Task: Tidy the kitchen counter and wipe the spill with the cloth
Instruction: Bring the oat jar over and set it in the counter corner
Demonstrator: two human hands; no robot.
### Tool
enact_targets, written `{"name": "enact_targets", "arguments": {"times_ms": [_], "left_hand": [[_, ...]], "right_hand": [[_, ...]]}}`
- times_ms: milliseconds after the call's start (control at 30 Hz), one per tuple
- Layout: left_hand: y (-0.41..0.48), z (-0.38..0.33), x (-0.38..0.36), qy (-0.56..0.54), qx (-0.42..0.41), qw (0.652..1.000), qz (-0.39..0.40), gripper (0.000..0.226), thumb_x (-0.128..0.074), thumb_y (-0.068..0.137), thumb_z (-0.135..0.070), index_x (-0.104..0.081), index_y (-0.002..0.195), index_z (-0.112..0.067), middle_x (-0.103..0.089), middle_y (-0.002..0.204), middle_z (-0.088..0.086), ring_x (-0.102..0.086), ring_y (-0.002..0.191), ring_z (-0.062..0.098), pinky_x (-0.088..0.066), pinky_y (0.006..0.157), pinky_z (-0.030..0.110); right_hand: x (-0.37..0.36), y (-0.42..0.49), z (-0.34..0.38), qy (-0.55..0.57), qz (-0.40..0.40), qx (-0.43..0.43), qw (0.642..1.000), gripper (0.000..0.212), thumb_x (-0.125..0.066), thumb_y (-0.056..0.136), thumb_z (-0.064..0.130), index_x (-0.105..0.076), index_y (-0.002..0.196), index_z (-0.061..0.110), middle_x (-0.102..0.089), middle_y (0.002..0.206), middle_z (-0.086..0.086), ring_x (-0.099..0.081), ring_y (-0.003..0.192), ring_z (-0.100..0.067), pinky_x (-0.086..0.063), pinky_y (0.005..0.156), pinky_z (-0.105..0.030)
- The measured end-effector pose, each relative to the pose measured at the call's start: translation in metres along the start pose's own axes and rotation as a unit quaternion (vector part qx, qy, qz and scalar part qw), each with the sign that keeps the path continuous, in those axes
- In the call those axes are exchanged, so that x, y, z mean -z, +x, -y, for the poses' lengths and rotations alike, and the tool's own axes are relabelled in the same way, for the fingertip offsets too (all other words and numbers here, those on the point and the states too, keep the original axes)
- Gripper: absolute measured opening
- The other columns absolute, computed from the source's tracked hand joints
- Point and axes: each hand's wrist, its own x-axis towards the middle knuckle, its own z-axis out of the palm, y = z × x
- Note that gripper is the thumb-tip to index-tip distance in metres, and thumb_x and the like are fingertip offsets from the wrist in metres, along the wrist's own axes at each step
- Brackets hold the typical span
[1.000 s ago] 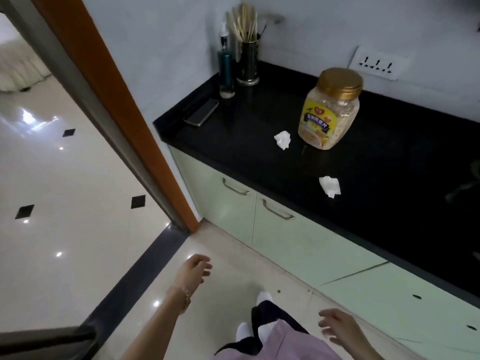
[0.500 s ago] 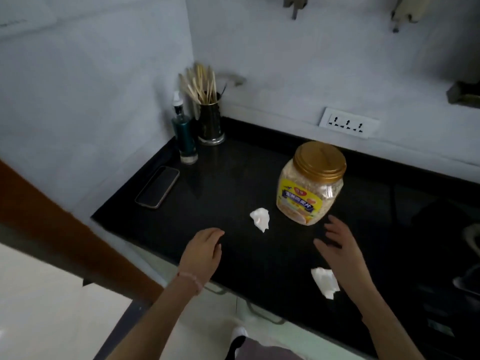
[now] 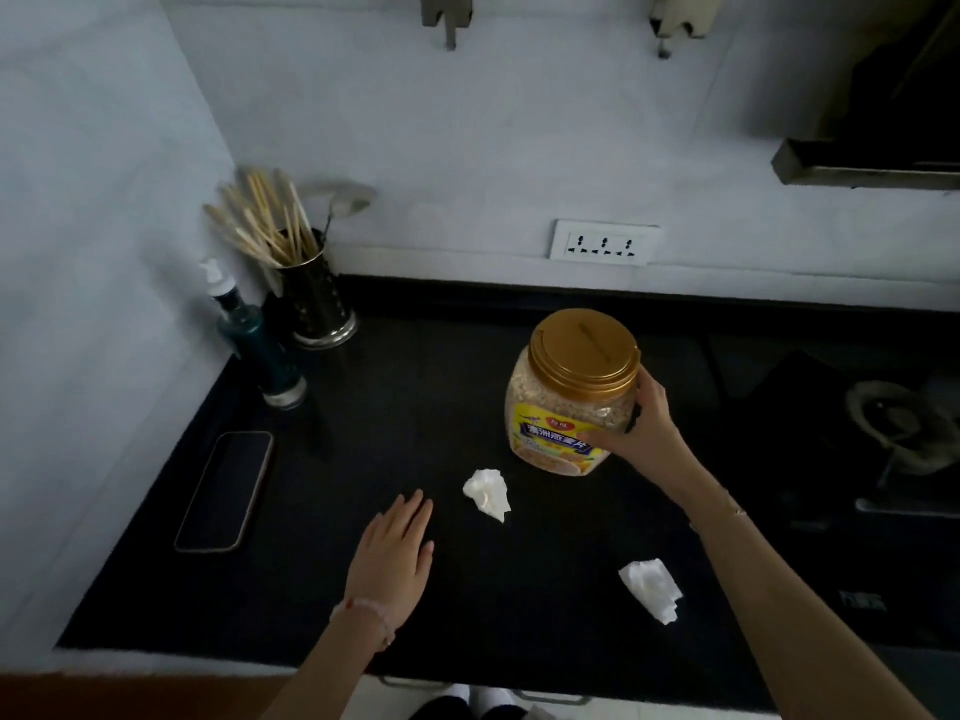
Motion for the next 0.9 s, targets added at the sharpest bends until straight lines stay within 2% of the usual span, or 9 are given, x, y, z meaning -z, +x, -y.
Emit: {"name": "enact_targets", "arguments": {"times_ms": [167,333,400,467,567,700,767,900], "left_hand": [[0.003,0.005,0.003,0.0,-0.03,1.0,0.005,0.052,-0.031,0.096,-0.035,-0.017,0.145,-0.024,-0.013,0.156,-0.007,-0.011,0.144,0.013,-0.009,0.117,0.03],[0.003,0.012,0.005,-0.002,-0.059,0.998,-0.008,0.051,-0.033,0.095,-0.034,-0.022,0.144,-0.023,-0.02,0.155,-0.005,-0.018,0.143,0.015,-0.011,0.115,0.029],[0.004,0.013,0.004,-0.004,-0.067,0.998,-0.005,0.051,-0.032,0.095,-0.035,-0.021,0.144,-0.023,-0.019,0.155,-0.005,-0.018,0.143,0.014,-0.009,0.114,0.028],[0.005,0.014,0.004,-0.002,-0.071,0.997,-0.006,0.051,-0.034,0.095,-0.036,-0.024,0.144,-0.023,-0.021,0.155,-0.005,-0.019,0.143,0.014,-0.009,0.112,0.027],[0.004,0.015,0.004,0.007,-0.068,0.998,-0.013,0.051,-0.037,0.092,-0.038,-0.033,0.14,-0.023,-0.031,0.151,-0.004,-0.029,0.14,0.015,-0.019,0.112,0.03],[0.004,0.016,0.006,0.02,-0.065,0.998,-0.01,0.056,-0.025,0.087,-0.043,-0.036,0.138,-0.024,-0.036,0.149,-0.005,-0.034,0.137,0.014,-0.021,0.11,0.03],[0.006,0.016,0.006,0.011,-0.069,0.998,0.001,0.053,-0.025,0.09,-0.042,-0.03,0.141,-0.025,-0.027,0.153,-0.006,-0.026,0.141,0.013,-0.017,0.113,0.029],[0.006,0.014,0.012,-0.015,-0.066,0.998,0.009,0.05,-0.032,0.095,-0.037,-0.024,0.143,-0.026,-0.02,0.155,-0.008,-0.017,0.143,0.011,-0.012,0.115,0.028]], "right_hand": [[0.0,0.01,-0.002,-0.06,-0.002,-0.034,0.998,0.109,-0.087,0.056,0.028,-0.02,0.142,0.031,-0.021,0.143,-0.001,-0.025,0.135,-0.024,-0.035,0.108,-0.051],[-0.003,0.016,0.001,0.001,0.018,-0.038,0.999,0.118,-0.087,0.055,0.014,-0.009,0.143,0.023,-0.028,0.142,-0.005,-0.032,0.133,-0.02,-0.038,0.103,-0.037],[-0.005,0.016,0.002,0.017,0.023,-0.034,0.999,0.12,-0.087,0.054,0.012,-0.006,0.143,0.021,-0.032,0.141,-0.005,-0.036,0.131,-0.02,-0.039,0.105,-0.04],[-0.007,0.015,0.001,0.009,0.009,-0.025,1.0,0.121,-0.089,0.052,0.017,-0.009,0.142,0.026,-0.032,0.14,-0.003,-0.037,0.131,-0.019,-0.04,0.106,-0.046],[-0.017,0.008,-0.001,-0.022,-0.034,-0.006,0.999,0.116,-0.09,0.051,0.027,-0.018,0.142,0.026,-0.028,0.141,0.0,-0.029,0.135,-0.021,-0.036,0.108,-0.049],[-0.033,-0.001,-0.004,-0.015,-0.093,-0.001,0.996,0.117,-0.09,0.046,0.038,-0.021,0.14,0.03,-0.027,0.134,0.007,-0.024,0.135,-0.018,-0.035,0.108,-0.051],[-0.037,-0.003,-0.002,0.007,-0.1,0.005,0.995,0.117,-0.09,0.045,0.037,-0.02,0.139,0.032,-0.025,0.13,0.011,-0.027,0.133,-0.017,-0.038,0.106,-0.049],[-0.043,-0.006,0.0,0.07,-0.096,0.018,0.993,0.116,-0.088,0.041,0.042,-0.018,0.133,0.041,-0.034,0.138,0.002,-0.039,0.13,-0.014,-0.044,0.103,-0.048]]}}
